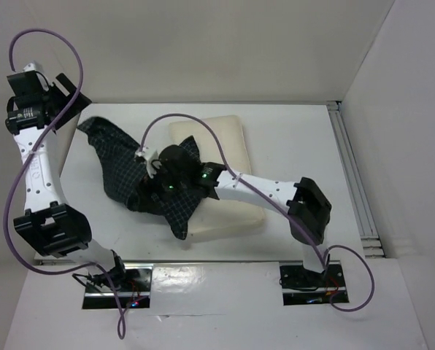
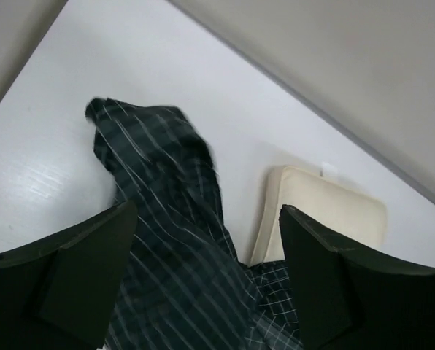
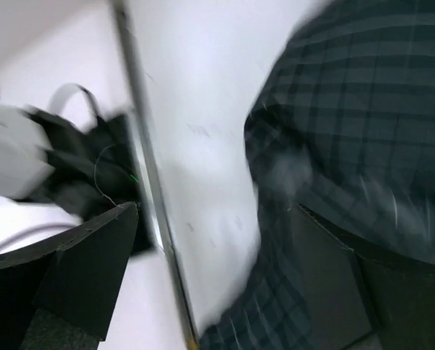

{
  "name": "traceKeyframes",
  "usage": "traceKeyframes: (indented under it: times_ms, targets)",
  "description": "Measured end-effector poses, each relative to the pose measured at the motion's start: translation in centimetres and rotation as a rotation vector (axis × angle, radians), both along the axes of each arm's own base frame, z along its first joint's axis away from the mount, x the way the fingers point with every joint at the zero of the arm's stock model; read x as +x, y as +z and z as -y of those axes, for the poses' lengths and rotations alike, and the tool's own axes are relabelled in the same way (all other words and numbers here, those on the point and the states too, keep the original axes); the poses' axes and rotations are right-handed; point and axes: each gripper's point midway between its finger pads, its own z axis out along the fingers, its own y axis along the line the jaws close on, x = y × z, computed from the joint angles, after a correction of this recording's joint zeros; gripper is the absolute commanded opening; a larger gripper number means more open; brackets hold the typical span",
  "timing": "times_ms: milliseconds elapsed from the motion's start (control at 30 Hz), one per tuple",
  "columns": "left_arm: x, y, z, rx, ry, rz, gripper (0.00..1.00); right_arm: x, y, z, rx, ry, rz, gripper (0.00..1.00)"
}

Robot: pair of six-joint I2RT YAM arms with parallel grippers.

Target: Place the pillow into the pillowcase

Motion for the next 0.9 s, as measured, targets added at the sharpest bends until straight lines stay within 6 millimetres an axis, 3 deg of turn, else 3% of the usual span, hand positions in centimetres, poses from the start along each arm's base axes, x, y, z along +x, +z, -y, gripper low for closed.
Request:
traceKeyframes:
  times_ms: [67, 167, 233, 300, 400, 467, 533, 600, 633, 733, 800, 833, 867, 900]
  targets:
    - [-0.1, -1.3, -0.4, 0.001, 0.018, -0.037, 0.90, 0.4, -3.2, 2.2, -0.095, -0.049, -0.049, 0.97]
    - [-0.2, -1.6, -0.1, 0.029, 0.015, -0.055, 0.85, 4.5, -4.3, 8.3, -0.154, -0.218, -0.093, 0.98]
    - [0.0, -1.5, 1.0, 0.067, -0.017, -0.057, 0.81, 8.9, -2.3, 14.5, -0.134, -0.416, -0.086, 1.00]
    - [0.4, -1.7, 3.3, 0.103, -0.083, -0.061, 0.80, 13.1, 1.3, 21.3, -0.071, -0.659, -0.038, 1.00]
    - [0.7, -3.3, 8.5, 0.138, -0.219, -0.086, 0.76, 15.8, 6.2, 29.5, 0.027, -0.933, 0.021, 1.00]
    - [0.3, -6.2, 11.9, 0.149, -0.306, -0.141, 0.76, 16.9, 6.7, 33.0, 0.039, -1.038, 0.014, 1.00]
    - [-0.8, -10.1, 14.3, 0.140, -0.367, -0.228, 0.76, 18.1, 5.0, 34.9, 0.006, -1.093, -0.036, 1.00]
    - [-2.4, -14.3, 15.3, 0.125, -0.391, -0.323, 0.76, 19.1, 1.5, 35.3, -0.059, -1.102, -0.111, 1.00]
    - [-3.3, -16.2, 15.4, 0.114, -0.392, -0.368, 0.76, 19.2, -1.4, 34.9, -0.110, -1.082, -0.167, 1.00]
    - [-6.5, -20.9, 15.3, 0.078, -0.368, -0.481, 0.74, 16.7, -11.2, 33.2, -0.293, -0.988, -0.364, 1.00]
    - [-8.3, -22.2, 15.4, 0.064, -0.366, -0.508, 0.73, 14.5, -15.2, 32.2, -0.377, -0.933, -0.456, 0.98]
    - [-8.9, -22.3, 15.5, 0.054, -0.370, -0.506, 0.73, 13.9, -16.4, 31.7, -0.401, -0.917, -0.485, 0.95]
    - [-9.2, -22.0, 15.7, 0.045, -0.375, -0.493, 0.72, 13.8, -17.1, 31.3, -0.405, -0.911, -0.499, 0.81]
    - [-9.1, -21.6, 16.0, 0.032, -0.380, -0.471, 0.72, 13.9, -17.4, 31.0, -0.404, -0.906, -0.497, 0.60]
